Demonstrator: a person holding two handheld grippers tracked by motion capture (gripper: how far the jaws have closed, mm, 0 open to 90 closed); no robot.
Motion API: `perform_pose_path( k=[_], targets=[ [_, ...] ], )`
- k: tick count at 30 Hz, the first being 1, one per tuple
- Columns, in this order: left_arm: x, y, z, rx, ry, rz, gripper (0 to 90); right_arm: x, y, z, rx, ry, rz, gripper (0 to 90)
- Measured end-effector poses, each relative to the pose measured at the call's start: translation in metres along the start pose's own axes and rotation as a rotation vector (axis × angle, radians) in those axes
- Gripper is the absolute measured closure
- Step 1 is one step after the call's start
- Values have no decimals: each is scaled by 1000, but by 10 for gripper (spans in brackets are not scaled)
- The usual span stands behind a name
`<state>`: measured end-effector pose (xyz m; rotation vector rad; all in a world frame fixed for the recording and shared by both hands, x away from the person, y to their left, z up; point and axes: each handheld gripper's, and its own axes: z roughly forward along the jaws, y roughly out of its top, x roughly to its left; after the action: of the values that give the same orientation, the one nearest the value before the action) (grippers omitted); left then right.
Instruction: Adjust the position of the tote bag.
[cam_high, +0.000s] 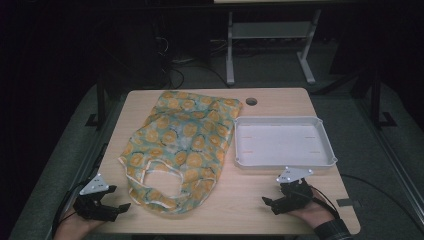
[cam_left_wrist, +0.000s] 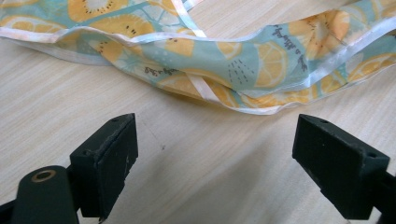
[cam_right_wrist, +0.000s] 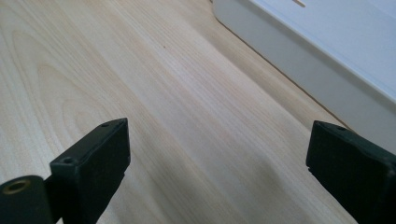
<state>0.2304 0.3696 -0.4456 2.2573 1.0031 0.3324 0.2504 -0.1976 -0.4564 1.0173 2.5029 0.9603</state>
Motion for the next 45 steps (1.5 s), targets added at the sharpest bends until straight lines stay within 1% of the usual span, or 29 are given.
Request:
perform_pose_path(
  k=[7,8,15,16,17,18,19,20,21,22,24,26,27,28,29,31,32,33,35,37,38,39,41,43,44,45],
  targets=[
    [-1,1,0,-6,1,1,140,2,0,-1,0,6,1,63],
    [-1,2,0,-7,2,1,140,2,1,-1,-4,11,7,64],
    [0,9,-4,-41,8,-9,145,4,5,0,-25,33,14,65],
    [0,12,-5,-51,9,-6,155,6,7,0,-29,35,19,66],
    [0,12,-5,-51,9,-6,163,6,7,0,-29,35,19,66],
    [0,13,-6,-57,7,-12,163,5,8,0,-32,34,11,68],
    [0,15,-7,-63,7,-8,173,6,9,1,-36,35,8,79],
    [-1,17,-8,-75,8,-9,189,8,12,2,-30,35,-4,96],
    [-1,17,-8,-75,8,-9,198,8,12,2,-30,35,-4,96],
    [-1,20,-9,-89,9,-14,204,11,15,2,-37,41,-12,105],
    [-1,22,-9,-97,15,-8,213,12,17,2,-40,45,-10,112],
    [0,28,-9,-114,21,-13,239,16,23,1,-66,56,-12,127],
    [0,28,-9,-114,21,-13,249,16,23,1,-66,56,-12,127],
    [1,30,-8,-126,21,-21,249,17,25,1,-73,59,-10,130],
    [2,32,-8,-131,20,-20,263,18,27,1,-84,65,-1,136],
    [5,37,-6,-136,27,-21,288,20,33,2,-86,78,9,147],
    [6,39,-4,-142,28,-21,304,22,36,3,-87,77,6,167],
    [9,44,-3,-140,32,-12,333,27,43,5,-82,78,-11,206],
    [10,47,-1,-142,35,-14,347,28,45,7,-83,80,-14,223],
    [12,52,1,-144,42,-13,382,33,52,9,-77,102,-11,268],
    [14,57,3,-141,52,-7,405,37,59,14,-72,116,-26,306],
    [14,57,3,-141,52,-7,411,37,59,14,-72,116,-26,306],
    [18,60,5,-137,63,0,421,42,66,19,-63,124,-45,342],
    [21,64,7,-141,76,-8,456,47,74,26,-57,141,-58,380],
    [23,65,7,-139,82,-6,486,50,80,30,-64,151,-66,410],
    [27,66,7,-142,94,-10,486,50,80,30,-64,151,-66,410]
  ],
)
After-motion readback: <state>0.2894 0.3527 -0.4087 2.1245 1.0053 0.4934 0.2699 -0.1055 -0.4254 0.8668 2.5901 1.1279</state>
